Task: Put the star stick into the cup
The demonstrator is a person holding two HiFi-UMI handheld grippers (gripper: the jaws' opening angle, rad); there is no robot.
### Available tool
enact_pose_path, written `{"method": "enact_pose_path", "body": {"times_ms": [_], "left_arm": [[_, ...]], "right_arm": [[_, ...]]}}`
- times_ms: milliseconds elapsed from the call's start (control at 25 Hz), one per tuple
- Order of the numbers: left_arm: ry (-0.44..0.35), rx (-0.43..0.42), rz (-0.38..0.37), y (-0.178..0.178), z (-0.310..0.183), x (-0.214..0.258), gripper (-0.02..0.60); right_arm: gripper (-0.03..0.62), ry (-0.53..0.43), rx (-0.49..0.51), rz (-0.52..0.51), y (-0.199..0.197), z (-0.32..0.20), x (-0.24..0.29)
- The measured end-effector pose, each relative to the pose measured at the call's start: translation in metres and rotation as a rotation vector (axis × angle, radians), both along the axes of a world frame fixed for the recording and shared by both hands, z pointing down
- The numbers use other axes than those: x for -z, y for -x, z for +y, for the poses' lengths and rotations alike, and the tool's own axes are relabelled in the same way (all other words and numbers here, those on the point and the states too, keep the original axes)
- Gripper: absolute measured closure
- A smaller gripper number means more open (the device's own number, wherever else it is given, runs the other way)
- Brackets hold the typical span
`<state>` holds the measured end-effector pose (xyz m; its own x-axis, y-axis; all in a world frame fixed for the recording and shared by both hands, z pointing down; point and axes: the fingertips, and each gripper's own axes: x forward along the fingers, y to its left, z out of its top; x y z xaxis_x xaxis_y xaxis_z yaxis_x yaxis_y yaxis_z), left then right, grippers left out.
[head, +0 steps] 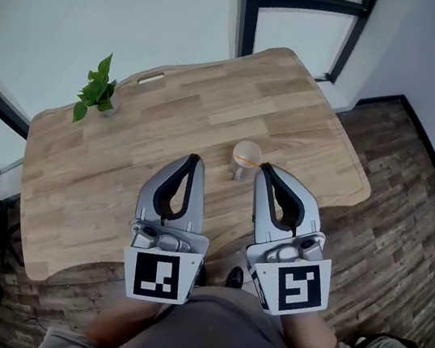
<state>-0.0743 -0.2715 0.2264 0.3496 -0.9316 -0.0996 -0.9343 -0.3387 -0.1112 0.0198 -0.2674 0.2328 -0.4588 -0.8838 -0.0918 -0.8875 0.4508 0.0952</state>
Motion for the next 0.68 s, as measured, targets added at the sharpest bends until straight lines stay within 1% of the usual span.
{"method": "enact_pose_path", "body": {"times_ms": [200,680], "left_arm": [[0.002,-0.014,0.02,0.0028,-0.0046,-0.0018,0.58],[-0.007,-0.035,0.026,0.0017,-0.0036,-0.0013,0.58]], "right_arm": [[0.569,-0.009,-0.003,0.015,0.007,-0.0001,0.0015],[0.569,-0.008,-0.025,0.024,0.006,0.0022,0.0011]]}}
